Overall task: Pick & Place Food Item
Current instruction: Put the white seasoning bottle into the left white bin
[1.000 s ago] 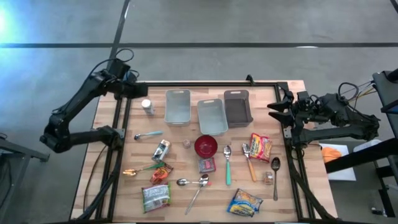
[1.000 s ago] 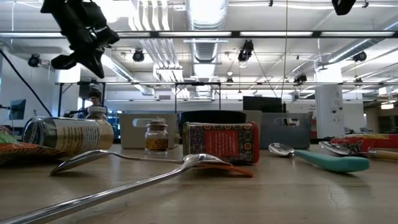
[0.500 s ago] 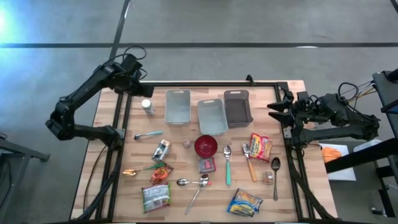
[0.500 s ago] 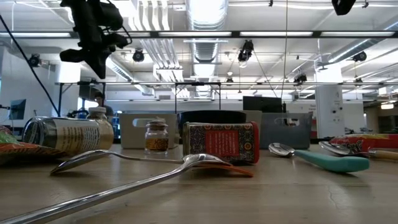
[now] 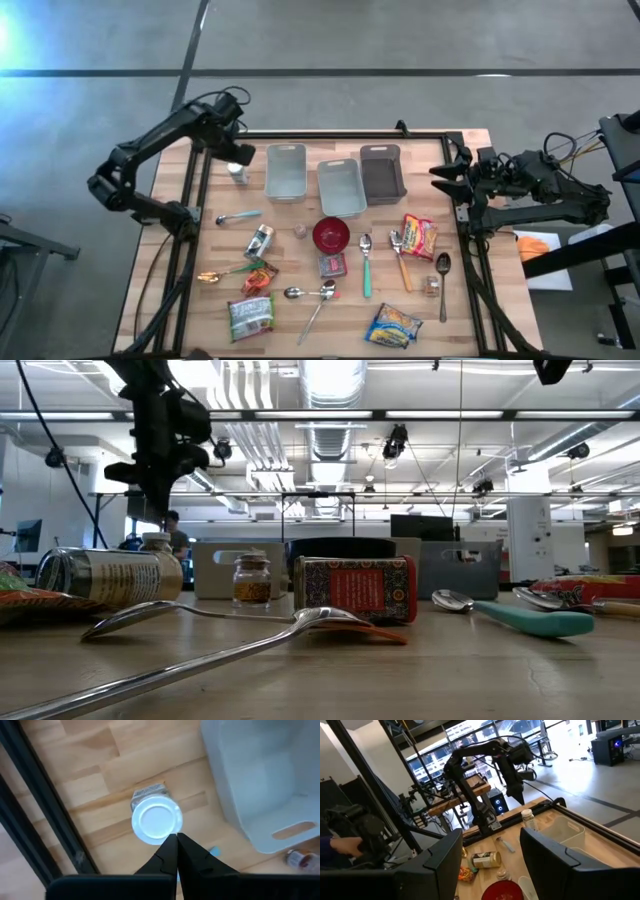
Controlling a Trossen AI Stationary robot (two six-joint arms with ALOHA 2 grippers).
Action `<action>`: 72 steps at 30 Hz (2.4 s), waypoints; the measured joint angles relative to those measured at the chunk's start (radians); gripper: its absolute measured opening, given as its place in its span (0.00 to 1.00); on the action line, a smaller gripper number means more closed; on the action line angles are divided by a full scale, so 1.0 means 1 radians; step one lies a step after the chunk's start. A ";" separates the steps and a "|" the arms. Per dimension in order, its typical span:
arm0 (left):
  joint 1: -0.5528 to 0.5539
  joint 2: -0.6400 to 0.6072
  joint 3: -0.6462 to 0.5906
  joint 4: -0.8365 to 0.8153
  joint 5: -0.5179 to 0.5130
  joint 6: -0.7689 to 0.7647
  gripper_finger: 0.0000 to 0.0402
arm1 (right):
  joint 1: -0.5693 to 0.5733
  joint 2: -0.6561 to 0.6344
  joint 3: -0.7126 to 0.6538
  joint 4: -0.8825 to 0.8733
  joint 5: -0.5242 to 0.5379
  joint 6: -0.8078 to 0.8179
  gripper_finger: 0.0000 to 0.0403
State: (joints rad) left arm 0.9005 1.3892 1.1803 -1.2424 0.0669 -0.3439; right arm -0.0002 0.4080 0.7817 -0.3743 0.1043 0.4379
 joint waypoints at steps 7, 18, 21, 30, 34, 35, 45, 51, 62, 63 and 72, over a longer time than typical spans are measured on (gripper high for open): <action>-0.004 0.042 -0.008 -0.022 0.004 0.053 0.36 | 0.000 0.000 0.000 -0.047 0.000 0.000 0.49; -0.004 0.049 -0.008 -0.003 -0.053 0.011 0.82 | 0.000 0.000 0.000 -0.049 0.000 0.000 0.49; -0.005 0.059 -0.008 0.006 -0.056 -0.030 0.86 | 0.000 0.000 0.000 -0.049 0.000 0.000 0.49; -0.007 0.119 -0.008 0.026 -0.076 -0.076 0.86 | 0.000 0.000 0.000 -0.049 0.000 0.019 0.49; -0.007 0.139 -0.008 0.031 -0.078 -0.076 0.85 | 0.000 0.000 0.000 -0.049 0.000 0.019 0.49; -0.007 0.143 -0.010 0.032 -0.078 -0.076 0.84 | 0.000 0.000 0.000 -0.049 0.000 0.019 0.49; -0.007 0.103 -0.128 0.104 -0.041 -0.076 0.67 | 0.000 0.000 0.000 -0.048 0.000 0.019 0.49; -0.007 0.074 -0.143 0.154 -0.037 -0.080 0.58 | 0.000 0.000 0.000 -0.047 0.000 0.019 0.49; -0.007 0.072 -0.157 0.217 -0.037 -0.075 0.56 | 0.000 0.000 0.000 -0.047 0.000 0.027 0.49; -0.007 0.072 -0.157 0.219 -0.037 -0.075 0.56 | 0.000 0.000 0.000 -0.047 0.000 0.027 0.49; -0.007 0.072 -0.157 0.219 -0.034 -0.072 0.48 | 0.000 0.000 0.000 -0.047 0.000 0.027 0.49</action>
State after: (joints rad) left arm 0.8936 1.4612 1.0233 -1.0237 0.0326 -0.4164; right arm -0.0006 0.4084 0.7815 -0.4213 0.1047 0.4648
